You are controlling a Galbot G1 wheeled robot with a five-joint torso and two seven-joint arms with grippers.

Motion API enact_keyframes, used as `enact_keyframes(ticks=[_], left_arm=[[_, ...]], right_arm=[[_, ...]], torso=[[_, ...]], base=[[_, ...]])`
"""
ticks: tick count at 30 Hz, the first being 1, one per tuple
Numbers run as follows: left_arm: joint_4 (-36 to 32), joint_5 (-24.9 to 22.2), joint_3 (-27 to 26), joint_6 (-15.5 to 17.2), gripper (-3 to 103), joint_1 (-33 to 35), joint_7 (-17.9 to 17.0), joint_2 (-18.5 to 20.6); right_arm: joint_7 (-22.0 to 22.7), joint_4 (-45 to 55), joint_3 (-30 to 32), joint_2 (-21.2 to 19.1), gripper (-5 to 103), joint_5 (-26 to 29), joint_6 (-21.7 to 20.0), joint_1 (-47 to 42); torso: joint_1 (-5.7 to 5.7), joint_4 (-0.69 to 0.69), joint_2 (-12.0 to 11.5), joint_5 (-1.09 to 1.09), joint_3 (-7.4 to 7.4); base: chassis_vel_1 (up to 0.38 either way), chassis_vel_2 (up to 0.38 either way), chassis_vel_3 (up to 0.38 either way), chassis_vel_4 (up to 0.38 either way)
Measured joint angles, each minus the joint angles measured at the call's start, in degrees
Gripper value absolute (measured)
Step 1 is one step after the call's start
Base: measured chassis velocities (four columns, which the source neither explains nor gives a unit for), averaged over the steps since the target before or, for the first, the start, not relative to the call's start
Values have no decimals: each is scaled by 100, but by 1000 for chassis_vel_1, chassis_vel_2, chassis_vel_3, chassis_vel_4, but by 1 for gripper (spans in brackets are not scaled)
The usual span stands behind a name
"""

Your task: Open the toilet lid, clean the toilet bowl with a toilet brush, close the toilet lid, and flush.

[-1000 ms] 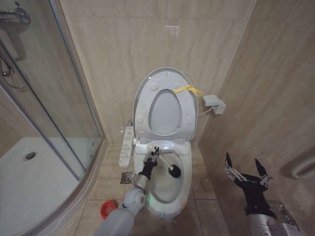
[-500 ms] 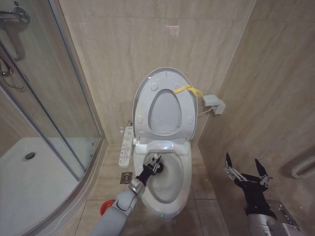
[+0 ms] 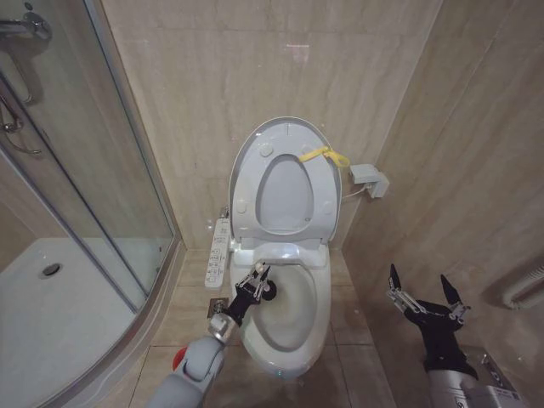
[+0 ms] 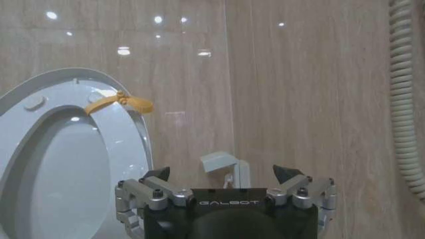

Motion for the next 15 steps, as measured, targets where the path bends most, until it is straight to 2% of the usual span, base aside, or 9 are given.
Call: enact_keyframes(ticks=[6, 15], left_arm=[[-612, -338, -130, 17, 17, 442, 20, 253], [-2185, -912, -623, 157, 17, 1362, -36, 727]], right_arm=[[0, 0, 0, 0, 100, 0, 0, 0], [0, 0, 0, 0, 100, 0, 0, 0]], torso=[[0, -2, 0, 0, 0], [0, -1, 0, 0, 0]], base=[[0, 0, 0, 0], [0, 0, 0, 0]])
